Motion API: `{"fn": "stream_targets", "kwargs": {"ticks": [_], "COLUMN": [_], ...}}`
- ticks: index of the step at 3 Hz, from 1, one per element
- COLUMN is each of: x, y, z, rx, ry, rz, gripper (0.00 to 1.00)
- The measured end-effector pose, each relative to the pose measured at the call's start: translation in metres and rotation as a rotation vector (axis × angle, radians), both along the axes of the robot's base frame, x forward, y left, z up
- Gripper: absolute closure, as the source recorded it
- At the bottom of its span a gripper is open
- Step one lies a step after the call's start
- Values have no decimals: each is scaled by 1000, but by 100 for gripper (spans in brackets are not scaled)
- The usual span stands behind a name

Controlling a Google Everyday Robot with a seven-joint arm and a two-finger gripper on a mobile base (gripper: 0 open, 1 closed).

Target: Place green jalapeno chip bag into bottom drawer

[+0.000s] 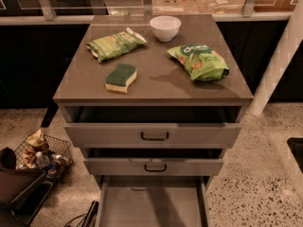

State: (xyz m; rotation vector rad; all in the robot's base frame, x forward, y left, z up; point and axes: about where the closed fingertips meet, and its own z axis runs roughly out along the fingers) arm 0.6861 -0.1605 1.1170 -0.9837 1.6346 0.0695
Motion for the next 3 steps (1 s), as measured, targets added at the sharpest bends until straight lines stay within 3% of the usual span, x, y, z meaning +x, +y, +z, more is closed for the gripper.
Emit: {"fn": "stream_targets", "kwargs": {"ticks": [1, 2, 3], "x": [0, -2, -1], "y": [4, 30, 94], "z": [-2, -28, -81], "rx": [1, 0, 40], "ry": [-1, 21, 74], "rz": [-1, 3, 62], "gripper": [0, 0, 0]}}
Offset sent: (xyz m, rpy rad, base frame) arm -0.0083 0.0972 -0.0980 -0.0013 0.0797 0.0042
